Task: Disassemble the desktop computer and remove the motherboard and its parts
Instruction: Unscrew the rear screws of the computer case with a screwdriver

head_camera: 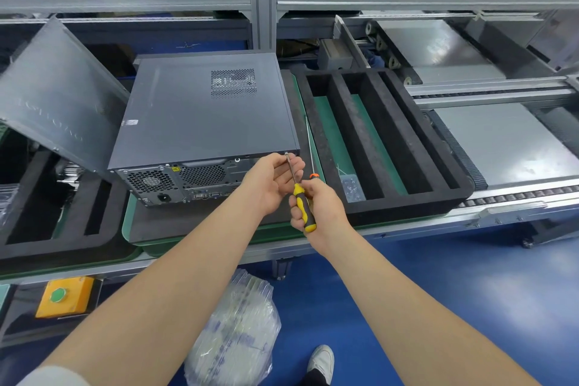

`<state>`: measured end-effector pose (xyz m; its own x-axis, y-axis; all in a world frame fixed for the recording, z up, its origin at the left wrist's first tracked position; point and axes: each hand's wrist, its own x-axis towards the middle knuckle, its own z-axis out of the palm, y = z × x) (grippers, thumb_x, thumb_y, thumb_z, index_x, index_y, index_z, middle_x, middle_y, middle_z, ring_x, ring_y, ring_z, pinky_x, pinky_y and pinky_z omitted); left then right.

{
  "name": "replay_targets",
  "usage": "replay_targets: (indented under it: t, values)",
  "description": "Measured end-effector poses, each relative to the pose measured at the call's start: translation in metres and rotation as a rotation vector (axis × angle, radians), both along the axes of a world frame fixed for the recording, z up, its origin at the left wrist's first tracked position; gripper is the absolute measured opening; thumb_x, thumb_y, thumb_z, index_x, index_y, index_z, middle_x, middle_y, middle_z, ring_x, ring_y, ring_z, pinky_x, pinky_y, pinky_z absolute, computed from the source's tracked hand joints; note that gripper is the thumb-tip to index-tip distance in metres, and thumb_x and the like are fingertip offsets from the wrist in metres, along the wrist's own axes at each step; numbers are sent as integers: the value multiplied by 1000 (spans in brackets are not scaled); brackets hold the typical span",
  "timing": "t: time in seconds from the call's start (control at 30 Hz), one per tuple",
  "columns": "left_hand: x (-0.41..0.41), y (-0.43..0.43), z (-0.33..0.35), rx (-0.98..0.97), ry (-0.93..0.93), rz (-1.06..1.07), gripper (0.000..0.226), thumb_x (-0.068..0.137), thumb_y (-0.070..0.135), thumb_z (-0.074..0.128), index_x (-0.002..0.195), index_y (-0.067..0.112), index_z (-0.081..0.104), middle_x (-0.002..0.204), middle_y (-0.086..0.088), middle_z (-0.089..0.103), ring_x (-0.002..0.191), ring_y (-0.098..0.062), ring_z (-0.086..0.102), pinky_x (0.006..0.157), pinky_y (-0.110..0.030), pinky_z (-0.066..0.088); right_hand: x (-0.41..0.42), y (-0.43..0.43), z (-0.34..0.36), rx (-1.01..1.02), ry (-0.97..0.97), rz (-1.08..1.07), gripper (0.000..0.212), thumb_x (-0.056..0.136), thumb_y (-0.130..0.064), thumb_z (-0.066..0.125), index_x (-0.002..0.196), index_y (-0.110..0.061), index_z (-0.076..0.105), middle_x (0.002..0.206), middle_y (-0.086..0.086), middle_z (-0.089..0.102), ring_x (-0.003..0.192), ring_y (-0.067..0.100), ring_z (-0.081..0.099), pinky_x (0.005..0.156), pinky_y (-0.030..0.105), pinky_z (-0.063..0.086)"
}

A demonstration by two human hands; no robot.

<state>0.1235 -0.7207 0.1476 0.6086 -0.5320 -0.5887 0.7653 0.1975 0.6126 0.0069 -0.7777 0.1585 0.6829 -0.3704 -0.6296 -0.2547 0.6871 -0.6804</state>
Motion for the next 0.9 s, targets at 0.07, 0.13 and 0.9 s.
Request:
replay_targets:
  t: [0.07,0.13,0.9]
  values:
    - [-2,0,0,-5,-2,8,21,103,12,52,104,1,70,97,-12,78,83,-21,77,83,-32,62,1,1,0,-57,27,1,25,101,-22,55,83,-8,66,67,9,62,50,16,52,43,25,41]
    - [-3,0,2,-21,8,14,22,103,11,51,107,0,69,101,-14,78,85,-22,78,72,-31,65,1,2,-1,-130,34,1,22,99,-20,59,87,-4,70,70,11,65,54,18,59,47,27,50]
    - [-4,-1,3,52,-30,-27,23,104,26,61,109,6,70,104,-8,79,84,-16,77,74,-30,63,8,-1,-14,-1045,190,149,28,80,-30,84,84,-13,63,80,3,68,75,24,70,66,48,63]
